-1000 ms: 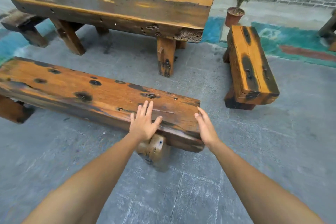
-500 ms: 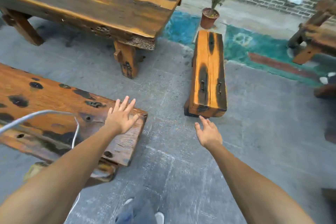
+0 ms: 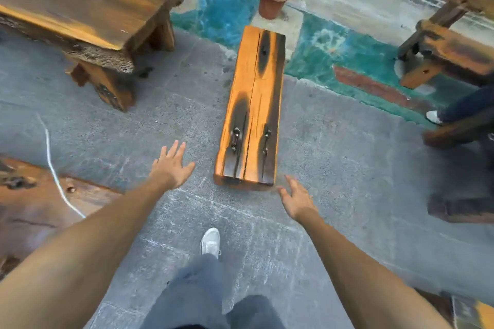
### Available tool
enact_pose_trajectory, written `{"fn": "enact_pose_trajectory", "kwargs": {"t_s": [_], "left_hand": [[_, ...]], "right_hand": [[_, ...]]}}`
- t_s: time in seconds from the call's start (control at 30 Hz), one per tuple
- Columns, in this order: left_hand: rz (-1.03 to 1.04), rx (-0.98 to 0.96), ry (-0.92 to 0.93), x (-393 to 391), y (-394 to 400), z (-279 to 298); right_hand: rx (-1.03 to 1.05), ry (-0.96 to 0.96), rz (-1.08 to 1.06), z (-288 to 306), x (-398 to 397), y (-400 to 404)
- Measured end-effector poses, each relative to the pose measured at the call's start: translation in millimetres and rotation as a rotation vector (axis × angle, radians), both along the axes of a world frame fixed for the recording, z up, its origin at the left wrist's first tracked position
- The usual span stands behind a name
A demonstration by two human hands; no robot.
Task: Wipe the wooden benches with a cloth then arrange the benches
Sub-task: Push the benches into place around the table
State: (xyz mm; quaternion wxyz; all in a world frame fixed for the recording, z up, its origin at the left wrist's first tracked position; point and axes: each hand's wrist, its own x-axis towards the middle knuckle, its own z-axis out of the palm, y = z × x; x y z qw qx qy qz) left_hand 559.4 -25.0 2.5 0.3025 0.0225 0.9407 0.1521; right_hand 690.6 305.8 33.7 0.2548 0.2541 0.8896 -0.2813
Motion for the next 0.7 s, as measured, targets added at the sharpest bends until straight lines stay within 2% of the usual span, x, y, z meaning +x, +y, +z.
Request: {"fn": "enact_pose_trajectory", "kwargs": {"t_s": [0.1,0.17,0.33,0.43,0.63,0.7], "left_hand": [[-0.008,0.061,-0.069,-34,84,-6],[0.009,0.080,-0.038,-38,104,-3],[0.236,0.139,0.022,-63,185,-29],[0.549,0.176,0.087,-60,215,-75],[1.229,0.221,0.083,-32,276,-198],[1.457,0.226,0.073,-34,288,-239]], "right_hand": [[0.001,-0.007,-0.025,-1,-33,69],[0.003,-0.003,-0.006,-1,-37,83],[0.005,-0.136,0.098,-46,-109,183],[-0.064,-0.185,0.140,-109,-161,209],[-0.327,-0.308,0.269,-247,-201,214],[-0.407,-0.303,0.227,-282,-218,205]]}}
